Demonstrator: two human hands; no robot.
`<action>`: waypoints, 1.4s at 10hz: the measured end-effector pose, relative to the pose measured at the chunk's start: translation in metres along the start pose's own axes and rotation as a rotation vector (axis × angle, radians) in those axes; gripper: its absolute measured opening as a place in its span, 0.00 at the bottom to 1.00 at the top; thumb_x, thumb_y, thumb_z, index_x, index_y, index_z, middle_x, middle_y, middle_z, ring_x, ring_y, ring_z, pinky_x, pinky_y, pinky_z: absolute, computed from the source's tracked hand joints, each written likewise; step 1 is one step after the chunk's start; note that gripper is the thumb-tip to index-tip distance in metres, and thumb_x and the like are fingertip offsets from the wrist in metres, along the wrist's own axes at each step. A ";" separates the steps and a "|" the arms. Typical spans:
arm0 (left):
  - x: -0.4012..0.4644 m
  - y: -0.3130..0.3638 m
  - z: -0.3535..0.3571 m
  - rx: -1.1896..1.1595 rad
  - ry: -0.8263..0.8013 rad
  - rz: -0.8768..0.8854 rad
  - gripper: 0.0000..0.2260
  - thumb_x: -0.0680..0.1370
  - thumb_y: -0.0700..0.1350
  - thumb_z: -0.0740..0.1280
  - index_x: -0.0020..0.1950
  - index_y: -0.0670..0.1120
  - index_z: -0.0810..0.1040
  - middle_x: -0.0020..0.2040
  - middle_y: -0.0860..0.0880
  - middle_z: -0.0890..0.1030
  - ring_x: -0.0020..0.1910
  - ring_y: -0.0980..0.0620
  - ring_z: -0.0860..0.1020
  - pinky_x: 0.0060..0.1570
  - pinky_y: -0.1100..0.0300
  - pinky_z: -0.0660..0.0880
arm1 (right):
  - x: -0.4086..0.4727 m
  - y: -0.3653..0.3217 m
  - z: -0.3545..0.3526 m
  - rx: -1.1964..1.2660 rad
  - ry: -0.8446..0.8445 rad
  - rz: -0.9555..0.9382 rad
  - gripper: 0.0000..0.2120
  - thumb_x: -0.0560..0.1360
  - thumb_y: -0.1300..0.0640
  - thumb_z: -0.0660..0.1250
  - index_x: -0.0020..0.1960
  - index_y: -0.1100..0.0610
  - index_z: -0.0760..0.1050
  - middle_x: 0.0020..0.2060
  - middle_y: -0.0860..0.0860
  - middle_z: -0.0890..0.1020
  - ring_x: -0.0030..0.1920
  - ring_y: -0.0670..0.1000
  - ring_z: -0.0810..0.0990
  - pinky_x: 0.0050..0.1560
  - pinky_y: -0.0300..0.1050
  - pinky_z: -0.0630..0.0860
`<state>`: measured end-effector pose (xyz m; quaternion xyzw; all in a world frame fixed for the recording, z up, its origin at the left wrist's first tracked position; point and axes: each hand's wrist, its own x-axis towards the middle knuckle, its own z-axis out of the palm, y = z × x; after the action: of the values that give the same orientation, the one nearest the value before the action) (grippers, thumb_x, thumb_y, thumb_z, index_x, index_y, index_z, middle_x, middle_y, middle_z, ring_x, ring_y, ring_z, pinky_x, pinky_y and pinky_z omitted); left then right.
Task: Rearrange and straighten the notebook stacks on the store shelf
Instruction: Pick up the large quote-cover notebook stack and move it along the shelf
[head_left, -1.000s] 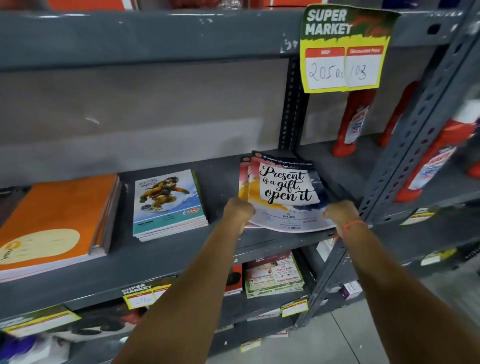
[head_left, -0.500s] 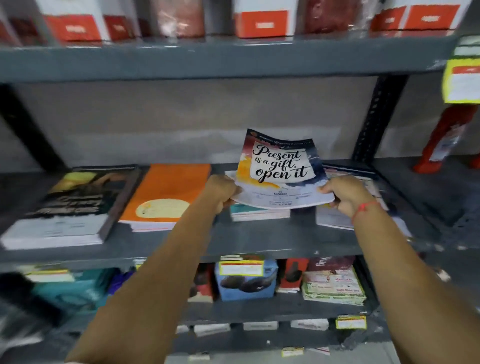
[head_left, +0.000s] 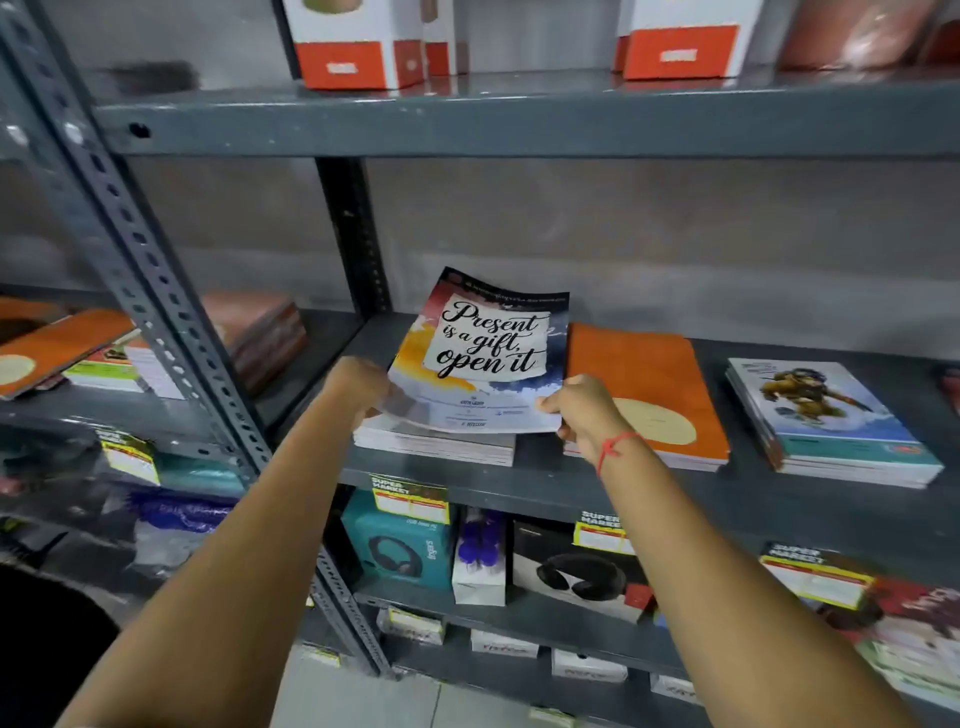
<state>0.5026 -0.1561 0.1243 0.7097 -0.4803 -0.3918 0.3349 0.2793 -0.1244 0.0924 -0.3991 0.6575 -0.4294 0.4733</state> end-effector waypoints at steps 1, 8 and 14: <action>0.022 -0.019 -0.018 -0.082 0.035 -0.063 0.15 0.76 0.33 0.62 0.63 0.33 0.72 0.52 0.41 0.81 0.46 0.46 0.78 0.34 0.62 0.72 | 0.007 0.003 0.035 -0.061 0.014 0.004 0.07 0.72 0.67 0.66 0.48 0.62 0.69 0.34 0.51 0.69 0.30 0.49 0.67 0.27 0.40 0.65; 0.012 0.012 0.044 0.693 0.170 0.276 0.11 0.73 0.38 0.60 0.52 0.41 0.78 0.53 0.39 0.81 0.53 0.39 0.78 0.55 0.48 0.73 | -0.001 0.019 -0.004 -0.413 0.392 -0.238 0.11 0.76 0.54 0.61 0.56 0.57 0.74 0.52 0.55 0.82 0.45 0.57 0.79 0.42 0.44 0.72; -0.219 0.130 0.445 0.298 -0.513 0.603 0.10 0.75 0.40 0.62 0.45 0.35 0.80 0.49 0.34 0.82 0.51 0.37 0.78 0.49 0.51 0.74 | -0.024 0.125 -0.414 -0.520 0.831 0.058 0.14 0.76 0.57 0.58 0.58 0.60 0.74 0.58 0.64 0.79 0.57 0.64 0.77 0.53 0.51 0.74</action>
<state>0.0069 -0.0346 0.0781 0.4576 -0.7856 -0.3664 0.1979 -0.1294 0.0141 0.0573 -0.2804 0.8871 -0.3604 0.0673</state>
